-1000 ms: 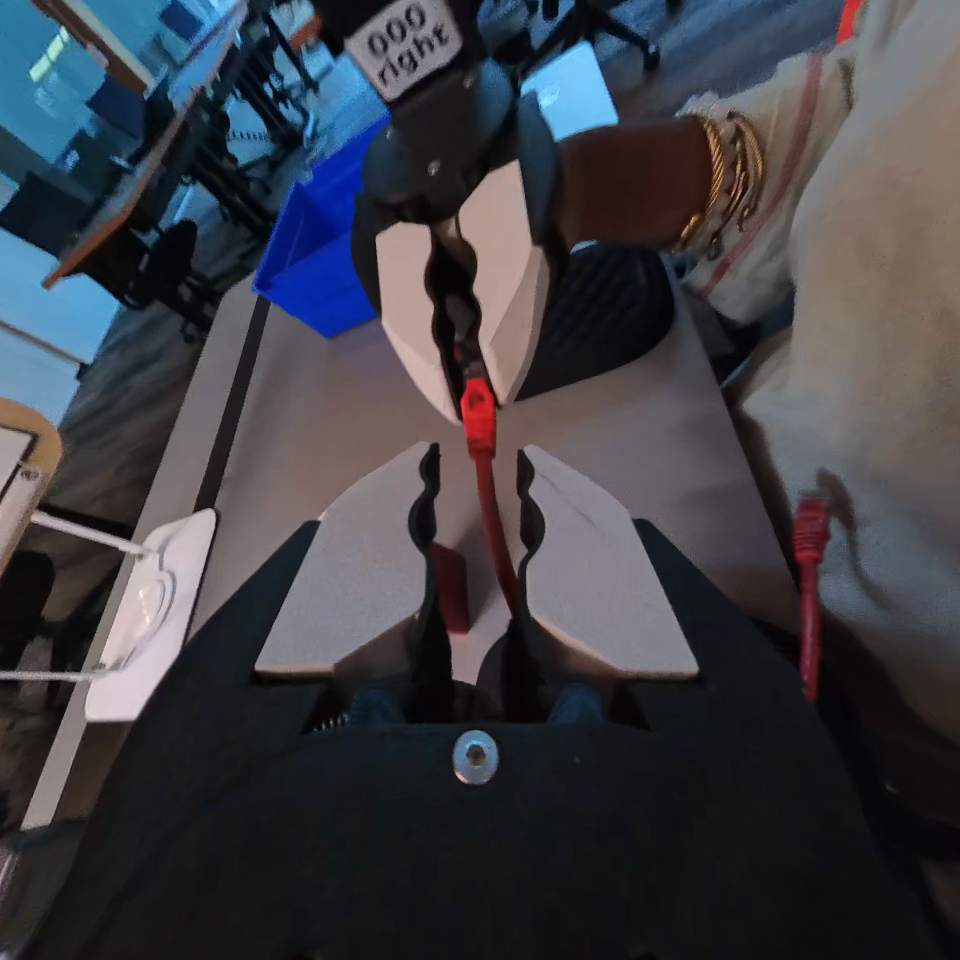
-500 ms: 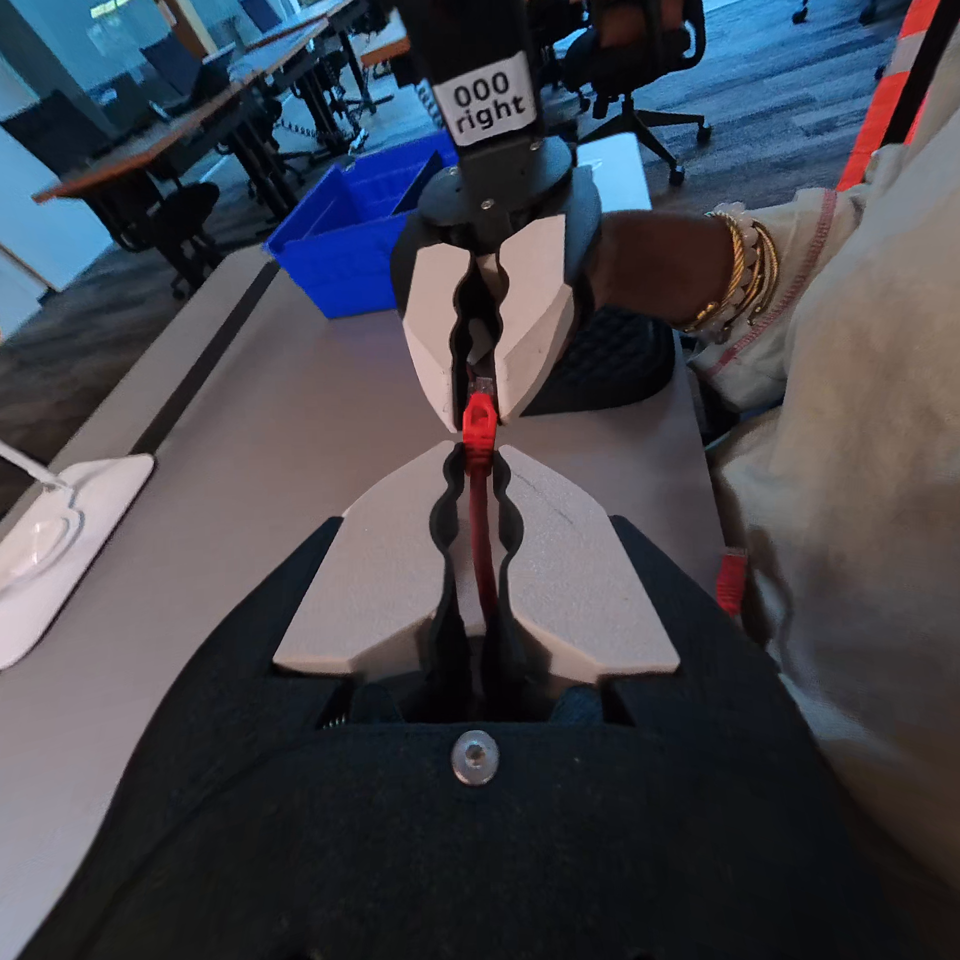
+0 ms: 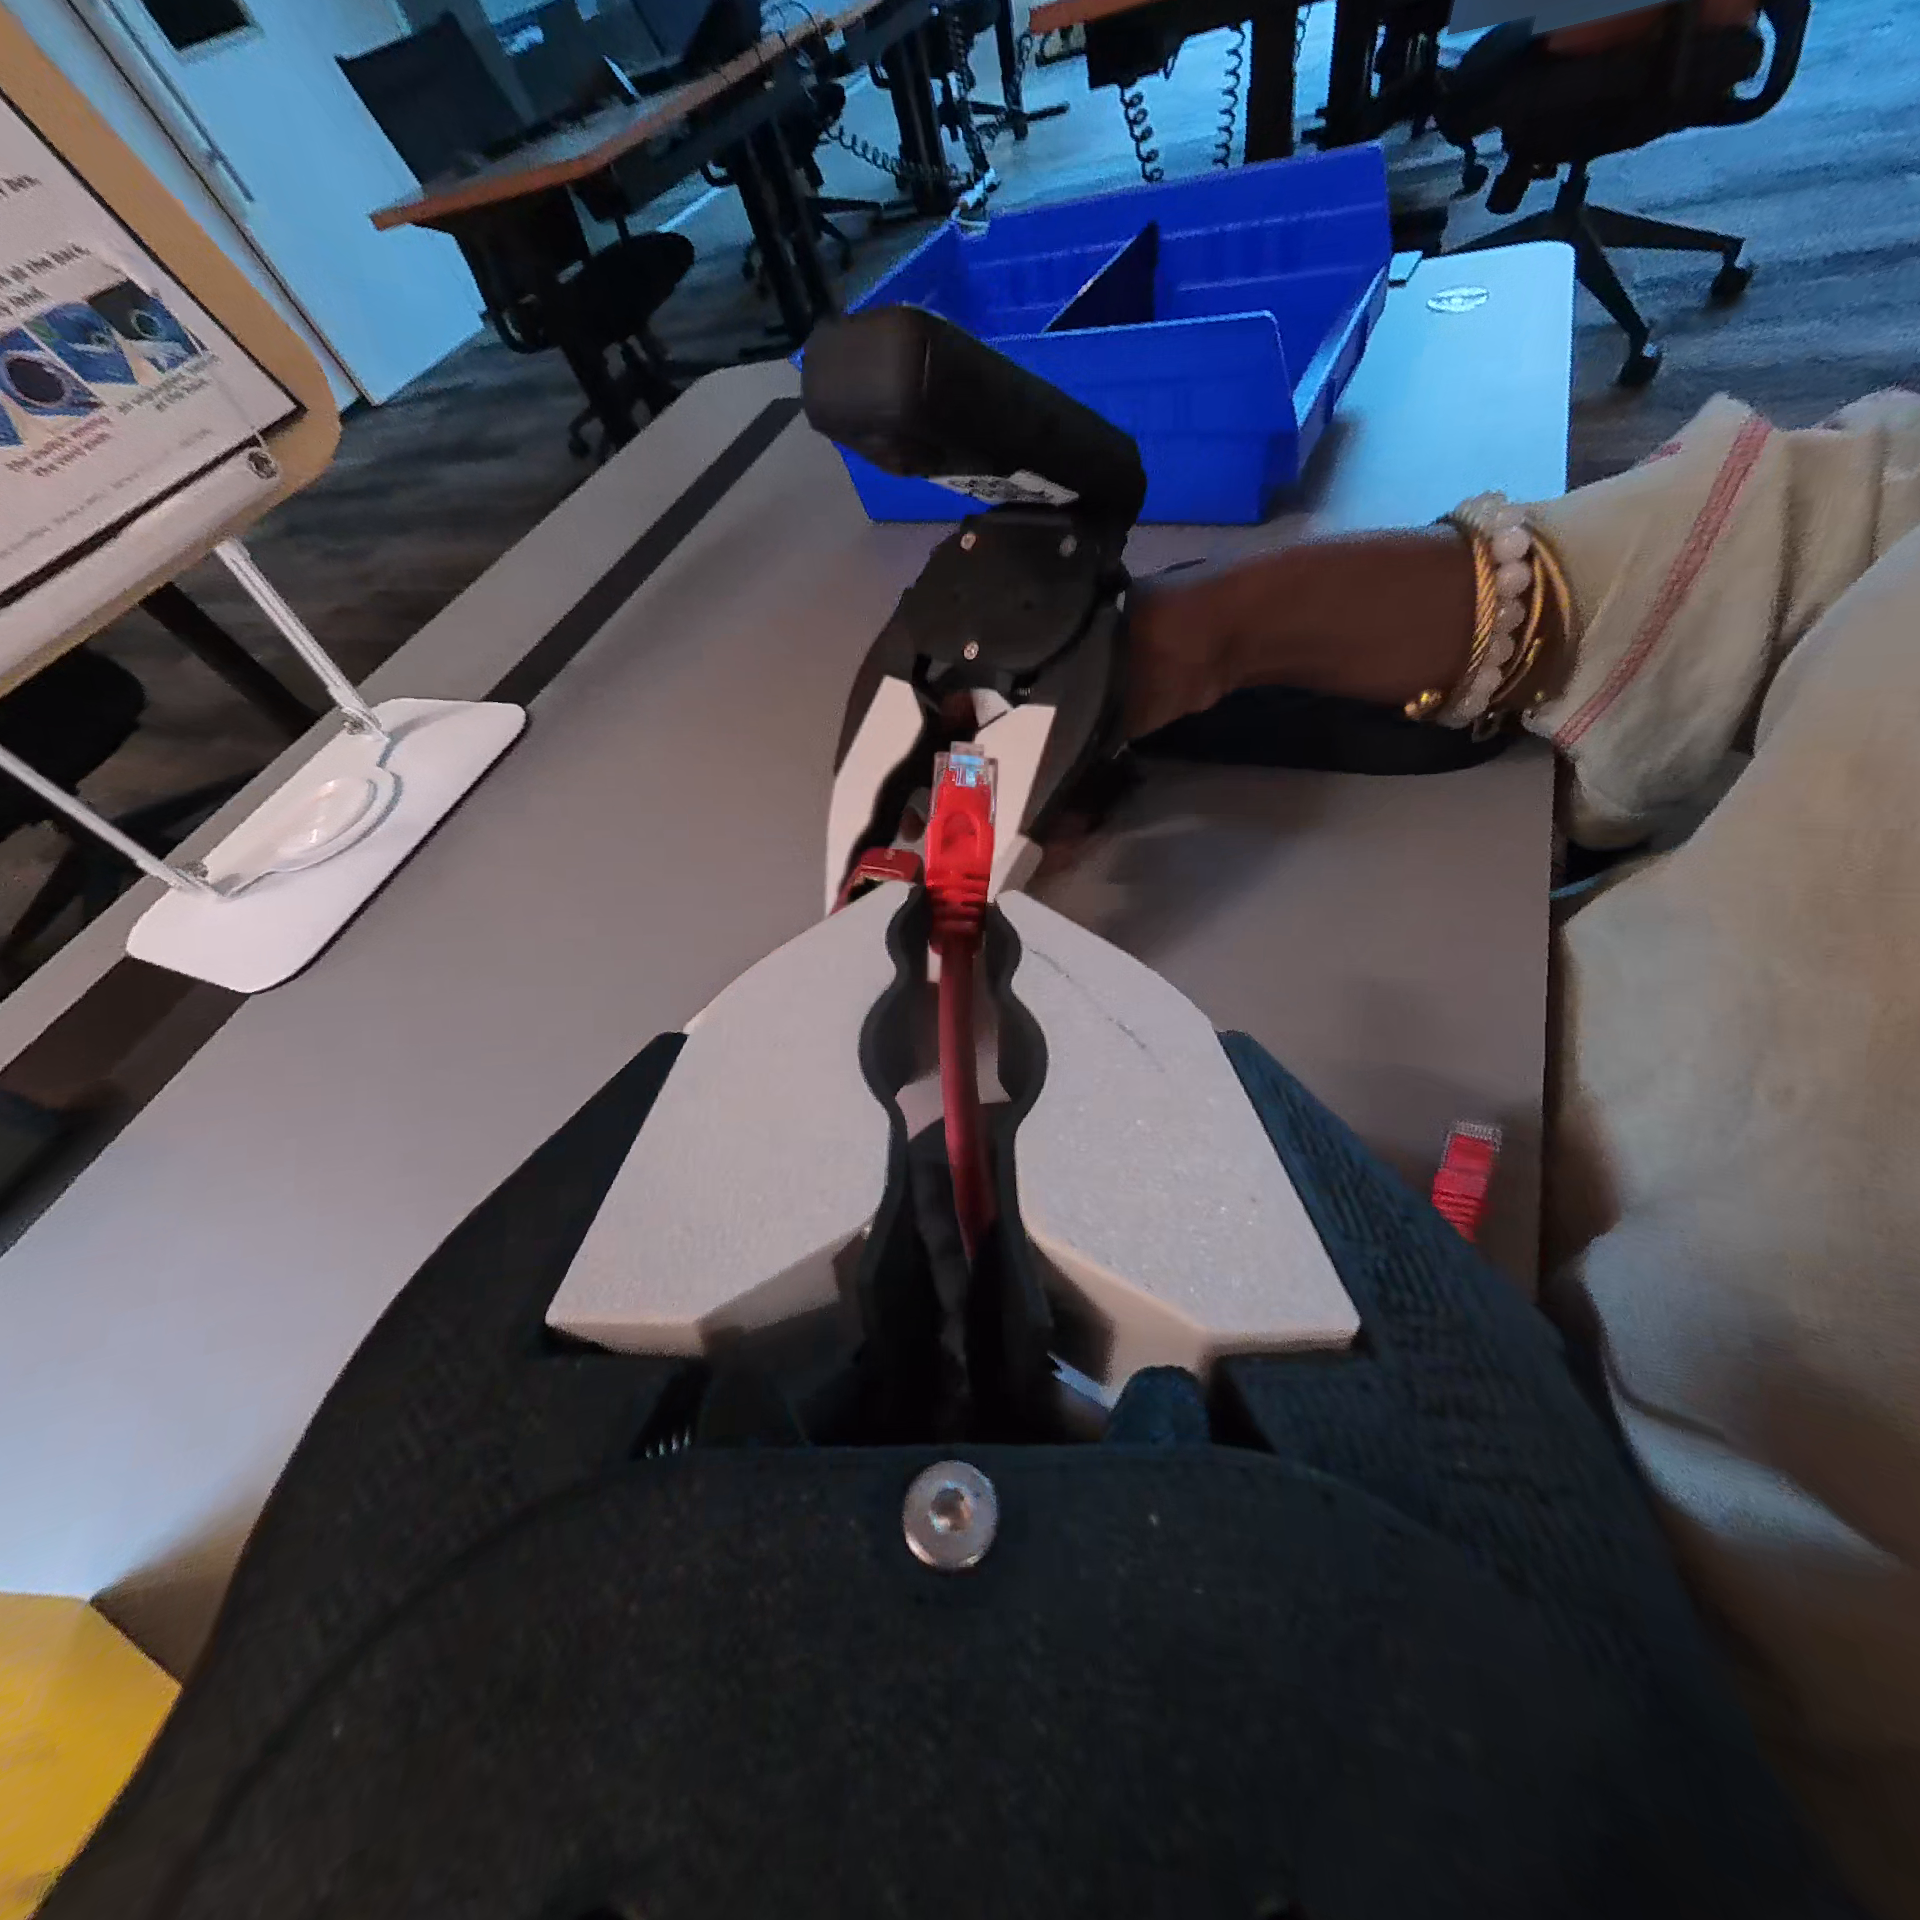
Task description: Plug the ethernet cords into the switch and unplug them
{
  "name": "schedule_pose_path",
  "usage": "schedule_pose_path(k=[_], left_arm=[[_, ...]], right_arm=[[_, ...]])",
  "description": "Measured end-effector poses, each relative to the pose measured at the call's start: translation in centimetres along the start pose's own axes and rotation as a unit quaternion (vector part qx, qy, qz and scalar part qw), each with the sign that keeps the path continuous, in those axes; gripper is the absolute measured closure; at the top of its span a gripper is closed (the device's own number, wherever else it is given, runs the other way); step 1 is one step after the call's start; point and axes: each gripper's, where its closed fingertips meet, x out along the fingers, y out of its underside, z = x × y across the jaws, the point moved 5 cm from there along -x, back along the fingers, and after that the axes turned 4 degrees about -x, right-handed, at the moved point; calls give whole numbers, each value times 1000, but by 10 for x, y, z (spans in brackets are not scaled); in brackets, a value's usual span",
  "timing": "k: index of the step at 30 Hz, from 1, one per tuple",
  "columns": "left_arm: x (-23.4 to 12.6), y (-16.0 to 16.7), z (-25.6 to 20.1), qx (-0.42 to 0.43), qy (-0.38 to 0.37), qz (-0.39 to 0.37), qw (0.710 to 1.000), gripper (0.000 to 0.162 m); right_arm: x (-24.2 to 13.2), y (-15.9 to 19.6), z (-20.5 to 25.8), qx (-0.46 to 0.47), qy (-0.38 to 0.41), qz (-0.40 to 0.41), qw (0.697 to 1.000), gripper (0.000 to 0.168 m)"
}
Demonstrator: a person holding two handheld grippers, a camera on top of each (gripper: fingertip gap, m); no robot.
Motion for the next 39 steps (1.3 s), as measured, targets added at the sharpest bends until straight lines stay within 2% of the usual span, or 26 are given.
schedule_pose_path(k=[1, 2, 7, 10, 15, 19, 21, 24, 28, 29, 33, 36, 39], left_arm=[[-1, -1, 0, 1, 0, -6, 1000, 152], [-2, -1, -1, 2, 0, -10, 1000, 152], [1, 1, -4, 5, 5, -5, 1000, 152], [6, 2, -5, 8, 9, 0, 1000, 152], [14, 2, -9, 11, 17, -2, 1000, 152], [18, 5, -11, 14, 15, 8, 1000, 152], [18, 5, -12, 13, 18, 9, 1000, 152], [17, 7, -11, 12, 20, 10, 1000, 151], [17, 10, -10, 8, 25, 8, 1000, 152], [18, 11, -10, 6, 27, 7, 1000, 152], [21, 15, -11, -12, 33, 10, 999, 152], [26, 20, -11, -26, 40, 29, 998, 152], [30, 25, -11, -41, 45, 55, 997, 152]], right_arm=[[-1, 0, 0, 2, 2, -1, 1000, 138], [-3, 0, 0, 0, 4, 3, 1000, 141], [-37, 3, 6, -35, 79, 50, 995, 141], [-69, 4, 17, -76, 103, 140, 982, 141], [-109, 6, 34, -119, 62, 354, 925, 141], [-96, 17, 41, -144, -18, 485, 862, 141], [-80, 18, 43, -153, -44, 506, 847, 141], [-62, 22, 45, -150, -72, 508, 845, 142], [-61, 22, 45, -140, -74, 468, 869, 141], [-64, 22, 45, -137, -74, 449, 880, 130], [-86, 27, 41, -121, -53, 348, 928, 109], [-95, 42, 35, -127, -52, 262, 955, 105], [-90, 49, 33, -136, -50, 241, 960, 107]])
